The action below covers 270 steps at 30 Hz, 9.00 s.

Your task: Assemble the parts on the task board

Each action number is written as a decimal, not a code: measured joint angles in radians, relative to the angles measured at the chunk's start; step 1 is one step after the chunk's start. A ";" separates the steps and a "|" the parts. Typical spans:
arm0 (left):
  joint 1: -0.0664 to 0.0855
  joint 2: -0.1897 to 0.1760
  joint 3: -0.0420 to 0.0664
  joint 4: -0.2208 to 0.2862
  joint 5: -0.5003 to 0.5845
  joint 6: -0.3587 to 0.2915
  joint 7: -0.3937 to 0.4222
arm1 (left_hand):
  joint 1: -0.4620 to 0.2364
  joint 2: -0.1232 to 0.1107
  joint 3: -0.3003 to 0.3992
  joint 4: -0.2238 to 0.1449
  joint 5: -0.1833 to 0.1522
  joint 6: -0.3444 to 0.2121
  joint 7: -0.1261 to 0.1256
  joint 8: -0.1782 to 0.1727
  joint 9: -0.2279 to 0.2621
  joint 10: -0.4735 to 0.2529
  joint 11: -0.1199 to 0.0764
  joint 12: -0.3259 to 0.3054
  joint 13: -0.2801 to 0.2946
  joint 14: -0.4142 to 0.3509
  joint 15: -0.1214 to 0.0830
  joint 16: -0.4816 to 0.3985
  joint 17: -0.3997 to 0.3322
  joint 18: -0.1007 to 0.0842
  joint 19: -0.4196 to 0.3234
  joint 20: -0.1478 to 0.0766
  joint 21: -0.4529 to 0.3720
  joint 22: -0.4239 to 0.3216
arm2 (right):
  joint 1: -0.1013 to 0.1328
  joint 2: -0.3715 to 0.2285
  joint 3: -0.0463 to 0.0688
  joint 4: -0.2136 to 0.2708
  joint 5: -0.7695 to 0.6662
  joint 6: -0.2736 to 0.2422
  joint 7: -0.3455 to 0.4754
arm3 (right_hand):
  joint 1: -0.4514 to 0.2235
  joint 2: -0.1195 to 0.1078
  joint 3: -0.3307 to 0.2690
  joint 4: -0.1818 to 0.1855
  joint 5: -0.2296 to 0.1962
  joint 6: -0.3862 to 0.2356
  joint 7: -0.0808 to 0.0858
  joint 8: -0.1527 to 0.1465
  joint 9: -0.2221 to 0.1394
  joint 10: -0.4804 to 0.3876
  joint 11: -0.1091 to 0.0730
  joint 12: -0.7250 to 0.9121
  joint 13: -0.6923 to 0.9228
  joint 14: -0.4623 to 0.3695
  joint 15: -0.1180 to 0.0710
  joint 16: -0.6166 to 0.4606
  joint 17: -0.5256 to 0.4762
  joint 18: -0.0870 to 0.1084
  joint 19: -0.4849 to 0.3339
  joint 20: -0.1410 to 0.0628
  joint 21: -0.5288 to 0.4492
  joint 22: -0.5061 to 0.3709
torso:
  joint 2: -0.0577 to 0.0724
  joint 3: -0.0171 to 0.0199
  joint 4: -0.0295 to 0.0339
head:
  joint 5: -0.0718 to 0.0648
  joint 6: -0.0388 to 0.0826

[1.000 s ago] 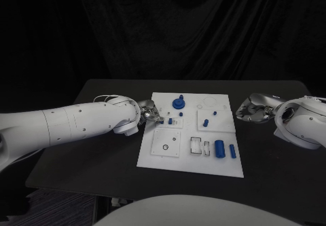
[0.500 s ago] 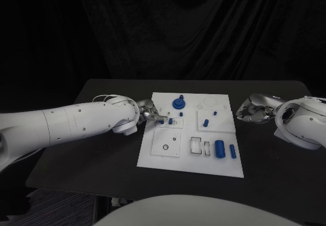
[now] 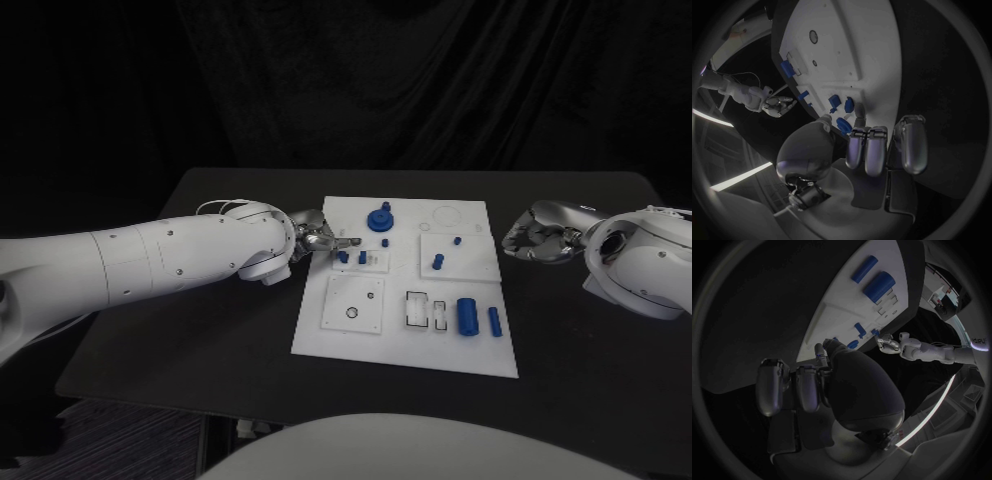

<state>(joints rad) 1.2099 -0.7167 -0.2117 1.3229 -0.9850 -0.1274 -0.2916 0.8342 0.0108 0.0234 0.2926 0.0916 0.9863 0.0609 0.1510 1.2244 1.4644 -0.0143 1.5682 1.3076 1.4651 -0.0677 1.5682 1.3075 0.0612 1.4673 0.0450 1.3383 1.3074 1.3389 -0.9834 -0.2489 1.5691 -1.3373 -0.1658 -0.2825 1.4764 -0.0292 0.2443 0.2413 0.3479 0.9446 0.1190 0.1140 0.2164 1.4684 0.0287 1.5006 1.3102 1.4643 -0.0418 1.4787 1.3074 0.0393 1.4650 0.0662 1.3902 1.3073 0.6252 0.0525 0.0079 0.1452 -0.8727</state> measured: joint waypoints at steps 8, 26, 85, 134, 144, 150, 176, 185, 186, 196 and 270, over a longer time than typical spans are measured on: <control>0.000 0.004 0.000 -0.004 0.000 0.000 0.022 | -0.003 0.011 -0.008 0.000 0.000 0.000 0.000 0.005 0.004 0.000 0.000 0.000 0.000 0.000 0.000 0.000 0.000 0.000 0.000 0.000 0.000 0.000 | -0.001 0.001 0.000 -0.001 0.000 0.001 0.000 | 0.000 0.000 0.000 0.000 0.000 0.000 0.000 0.000 -0.001 0.000 0.000 0.000 0.000 0.000 0.000 0.000 0.000 0.000 0.000 0.000 -0.004 0.000 | 0.001 0.0000 0.0000 | 0.001 0.000; -0.002 0.010 0.000 -0.009 0.000 -0.001 0.062 | 0.016 0.054 -0.030 -0.003 0.026 0.030 -0.009 0.019 0.014 0.000 0.000 0.000 0.000 0.000 0.000 0.000 0.000 0.000 0.000 0.000 0.000 0.000 | -0.002 0.002 0.000 -0.001 0.000 0.002 0.000 | 0.000 0.000 0.000 0.000 0.000 0.000 0.000 0.000 -0.001 0.000 0.000 0.000 0.000 0.000 0.000 0.000 0.000 0.000 0.000 0.000 -0.004 0.000 | 0.001 0.0001 0.0001 | 0.001 0.000; 0.000 0.183 0.000 -0.227 -0.368 -0.209 0.648 | 0.745 -0.072 0.352 -0.140 0.065 -0.251 -0.069 -0.087 -0.712 -0.821 0.095 -1.253 -0.761 -0.072 0.073 -0.143 0.000 0.031 -0.174 0.071 -0.122 0.000 | -0.004 -0.009 0.000 0.005 0.000 -0.009 0.003 | 0.000 0.000 0.003 -0.003 0.000 0.000 0.000 0.000 0.000 -0.031 0.005 -0.040 0.002 0.000 0.000 -0.007 0.000 0.000 0.000 0.000 -0.013 0.000 | 0.004 0.0004 -0.0028 | -0.027 0.000; -0.002 0.279 0.000 -0.323 -0.606 -0.159 0.513 | 0.637 -0.109 0.270 -0.153 0.135 -0.091 -0.052 -0.077 -0.785 -0.723 0.073 -1.127 -0.773 -0.012 0.052 -0.098 0.000 0.015 -0.085 0.050 -0.039 0.000 | -0.004 0.005 0.000 0.003 0.001 -0.011 0.004 | 0.000 0.000 0.003 -0.003 0.004 0.000 0.000 0.000 0.000 -0.045 0.005 -0.055 0.000 0.000 0.000 -0.011 0.000 0.000 0.000 0.000 -0.017 0.000 | 0.008 0.0001 -0.0096 | -0.030 0.000; -0.003 0.278 0.000 -0.325 -0.607 -0.141 0.510 | 0.634 -0.105 0.267 -0.156 0.135 -0.086 -0.047 -0.077 -0.788 -0.706 0.069 -1.112 -0.766 -0.003 0.050 -0.097 0.000 0.015 -0.082 0.046 -0.031 0.000 | -0.004 0.008 0.000 0.001 0.001 -0.011 0.005 | 0.000 0.000 0.006 0.000 0.004 0.000 0.000 0.000 0.000 -0.045 0.005 -0.055 0.000 0.000 0.000 -0.015 0.000 0.000 0.000 0.000 -0.017 0.000 | 0.008 -0.0001 -0.0108 | -0.030 0.000; -0.008 0.280 0.000 -0.332 -0.608 -0.136 0.508 | 0.630 -0.101 0.271 -0.160 0.145 -0.086 -0.047 -0.077 -0.790 -0.706 0.069 -1.112 -0.765 -0.003 0.050 -0.093 0.000 0.015 -0.082 0.046 -0.031 0.000 | -0.004 0.008 0.000 0.001 0.001 -0.011 0.005 | 0.000 0.000 0.006 0.000 0.004 0.000 0.000 0.000 0.000 -0.045 0.005 -0.055 0.000 0.000 0.000 -0.015 0.000 0.000 0.000 0.000 -0.017 0.000 | 0.007 -0.0002 -0.0091 | -0.034 0.000; -0.026 0.283 0.001 -0.342 -0.608 -0.167 0.525 | 0.657 -0.063 0.303 -0.211 0.151 -0.004 -0.003 -0.058 -0.781 -0.593 0.023 -1.070 -0.754 -0.002 0.023 -0.089 0.000 0.015 -0.059 0.030 -0.010 0.000 | -0.004 0.007 0.000 0.001 0.001 -0.011 0.005 | 0.000 0.000 0.008 -0.003 0.004 0.000 0.000 0.000 0.000 -0.048 0.002 -0.060 0.000 0.000 0.000 -0.019 0.000 0.000 0.000 0.000 -0.023 0.001 | 0.006 -0.0002 -0.0091 | -0.035 0.000; -0.027 0.236 0.000 -0.299 -0.608 -0.216 0.539 | 0.667 -0.054 0.307 -0.238 0.158 0.029 -0.003 -0.050 -0.777 -0.538 0.018 -1.076 -0.773 0.000 0.014 -0.089 0.000 0.015 -0.046 0.018 0.010 0.000 | -0.004 0.003 0.000 0.002 0.001 -0.011 0.005 | 0.000 0.000 0.008 -0.003 0.004 0.000 0.000 0.000 -0.001 -0.048 0.002 -0.060 0.000 0.000 0.000 -0.019 0.000 0.000 0.000 0.000 -0.023 0.000 | 0.006 -0.0002 -0.0083 | -0.035 0.000; -0.026 0.229 0.000 -0.291 -0.608 -0.221 0.540 | 0.667 -0.054 0.307 -0.241 0.158 0.031 -0.001 -0.050 -0.776 -0.536 0.018 -1.078 -0.775 0.000 0.014 -0.090 0.000 0.015 -0.044 0.016 0.012 0.000 | -0.004 0.002 0.000 0.002 0.001 -0.011 0.005 | 0.000 0.000 0.008 -0.003 0.004 0.000 0.000 0.000 -0.001 -0.048 0.002 -0.060 0.000 0.000 0.000 -0.019 0.000 0.000 0.000 0.000 -0.025 0.000 | 0.006 -0.0002 -0.0083 | -0.034 0.000; 0.013 0.129 0.001 -0.173 -0.609 -0.249 0.535 | 0.667 -0.054 0.314 -0.248 0.158 0.034 0.002 -0.051 -0.776 -0.530 0.023 -1.123 -0.807 0.000 0.014 -0.102 0.000 0.015 -0.044 0.016 0.012 0.000 | -0.004 0.000 0.000 -0.001 0.001 -0.010 0.005 | 0.000 0.000 0.008 -0.003 0.004 0.000 0.000 0.000 -0.001 -0.052 0.005 -0.061 0.000 0.000 0.000 -0.023 0.000 0.000 0.000 0.000 -0.028 0.000 | 0.005 0.0008 -0.0067 | -0.028 0.000; -0.027 0.164 0.000 -0.252 -0.609 -0.212 0.487 | 0.642 -0.058 0.321 -0.260 0.145 0.023 0.005 -0.078 -0.783 -0.496 0.032 -1.178 -0.850 -0.007 0.014 -0.120 0.000 0.015 -0.051 0.015 -0.009 0.000 | -0.011 -0.008 0.000 0.001 0.003 -0.001 0.004 | 0.000 0.000 0.011 -0.006 0.004 0.000 0.000 0.000 -0.001 -0.055 0.002 -0.071 0.000 0.000 0.000 -0.027 0.000 0.000 0.000 0.000 -0.036 0.000 | -0.003 0.0058 0.0058 | -0.044 0.000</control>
<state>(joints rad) 1.1828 -0.5528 -0.2121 1.0709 -1.5941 -0.3391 0.1950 1.4758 -0.0467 0.3441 0.0329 0.2369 1.0093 0.0659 0.0733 0.4419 0.9685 0.0180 0.3901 0.4576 1.4579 -0.0536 1.4482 1.3074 0.0764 1.4159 0.0602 1.3298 1.3073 1.3278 -0.9919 -0.2488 1.5701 -1.3339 -0.1669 -0.2785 1.4763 -0.0293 0.2554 0.2357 0.3518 0.9446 0.1190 0.1140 0.2151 1.4129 0.0305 1.4298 1.3102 1.4642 -0.0417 1.4513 1.3074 0.0393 1.4650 0.0662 1.3541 1.3074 0.6218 0.0584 0.0136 0.1016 -0.8727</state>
